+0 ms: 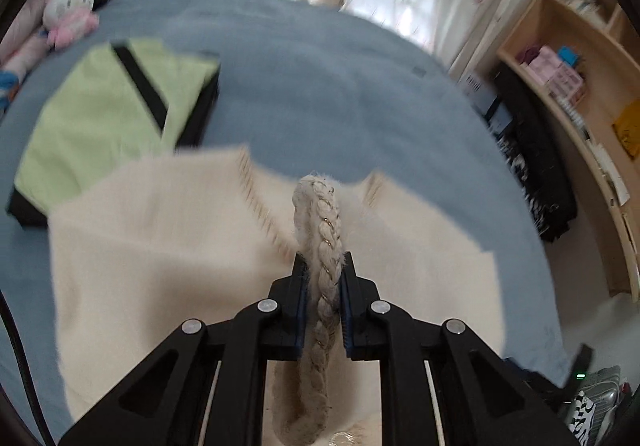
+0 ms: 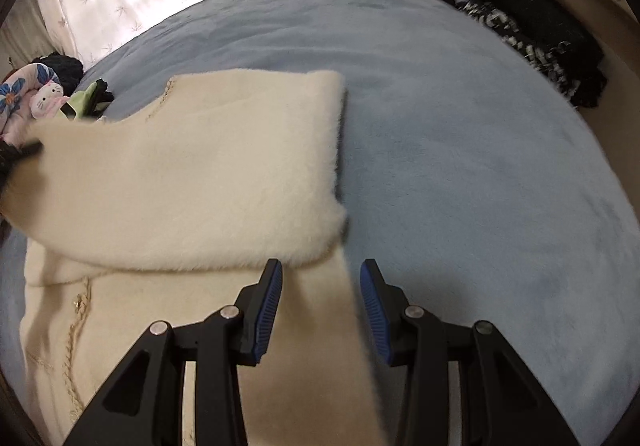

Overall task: Fold large clothes
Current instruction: 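Grasp the braided front edge with the left tool and fold it over the body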

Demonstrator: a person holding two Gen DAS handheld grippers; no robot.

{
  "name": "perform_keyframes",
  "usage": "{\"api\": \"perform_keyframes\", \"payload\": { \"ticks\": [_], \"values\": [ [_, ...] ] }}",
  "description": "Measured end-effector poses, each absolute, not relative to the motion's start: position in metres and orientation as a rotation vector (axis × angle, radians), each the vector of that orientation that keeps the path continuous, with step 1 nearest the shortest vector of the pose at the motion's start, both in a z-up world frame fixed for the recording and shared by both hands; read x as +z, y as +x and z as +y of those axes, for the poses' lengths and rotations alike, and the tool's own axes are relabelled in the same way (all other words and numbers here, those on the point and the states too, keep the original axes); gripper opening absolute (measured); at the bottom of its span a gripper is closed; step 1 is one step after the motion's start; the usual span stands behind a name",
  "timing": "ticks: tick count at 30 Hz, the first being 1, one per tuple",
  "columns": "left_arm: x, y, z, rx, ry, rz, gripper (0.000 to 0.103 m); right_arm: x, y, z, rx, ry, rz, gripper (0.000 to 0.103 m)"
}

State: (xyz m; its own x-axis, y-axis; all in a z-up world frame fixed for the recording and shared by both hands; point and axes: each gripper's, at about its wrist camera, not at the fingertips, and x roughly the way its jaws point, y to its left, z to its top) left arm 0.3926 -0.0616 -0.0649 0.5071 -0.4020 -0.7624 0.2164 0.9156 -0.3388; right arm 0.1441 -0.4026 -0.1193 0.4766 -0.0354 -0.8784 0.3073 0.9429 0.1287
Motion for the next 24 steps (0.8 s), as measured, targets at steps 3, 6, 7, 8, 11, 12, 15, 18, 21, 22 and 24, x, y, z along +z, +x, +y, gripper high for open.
{"api": "perform_keyframes", "payload": {
  "ticks": [3, 6, 7, 8, 11, 12, 15, 18, 21, 22, 24],
  "values": [
    [-0.042, 0.393, -0.065, -0.365, -0.191, 0.928, 0.011, -0.127, 0.153, -0.400, -0.172, 0.292, 1.075, 0.042],
    [-0.035, 0.396, -0.058, -0.341, -0.230, 0.919, 0.011, -0.132, 0.162, -0.389, -0.177, 0.201, 1.080, 0.055],
    [-0.035, 0.398, -0.053, -0.335, -0.253, 0.923, 0.011, -0.133, 0.166, -0.386, -0.175, 0.167, 1.082, 0.056],
    [-0.036, 0.398, -0.049, -0.329, -0.265, 0.926, 0.011, -0.134, 0.169, -0.383, -0.179, 0.139, 1.081, 0.056],
    [-0.050, 0.399, -0.032, -0.304, -0.288, 0.948, 0.011, -0.132, 0.175, -0.378, -0.204, 0.072, 1.058, 0.053],
    [-0.057, 0.397, -0.026, -0.296, -0.292, 0.963, 0.011, -0.131, 0.175, -0.378, -0.222, 0.057, 1.053, 0.043],
    [-0.100, 0.398, -0.013, -0.264, -0.266, 1.055, 0.011, -0.135, 0.173, -0.384, -0.248, 0.066, 1.096, 0.034],
    [-0.161, 0.401, -0.010, -0.221, -0.212, 1.185, 0.012, -0.143, 0.170, -0.396, -0.238, 0.131, 1.152, 0.037],
    [-0.193, 0.403, -0.002, -0.246, -0.233, 1.199, 0.017, -0.129, 0.164, -0.406, -0.191, 0.216, 1.171, 0.038],
    [-0.193, 0.404, 0.002, -0.262, -0.260, 1.191, 0.017, -0.122, 0.162, -0.409, -0.164, 0.253, 1.162, 0.038],
    [-0.191, 0.406, 0.007, -0.279, -0.300, 1.192, 0.023, -0.103, 0.157, -0.416, -0.102, 0.334, 1.111, 0.048]
  ]
}}
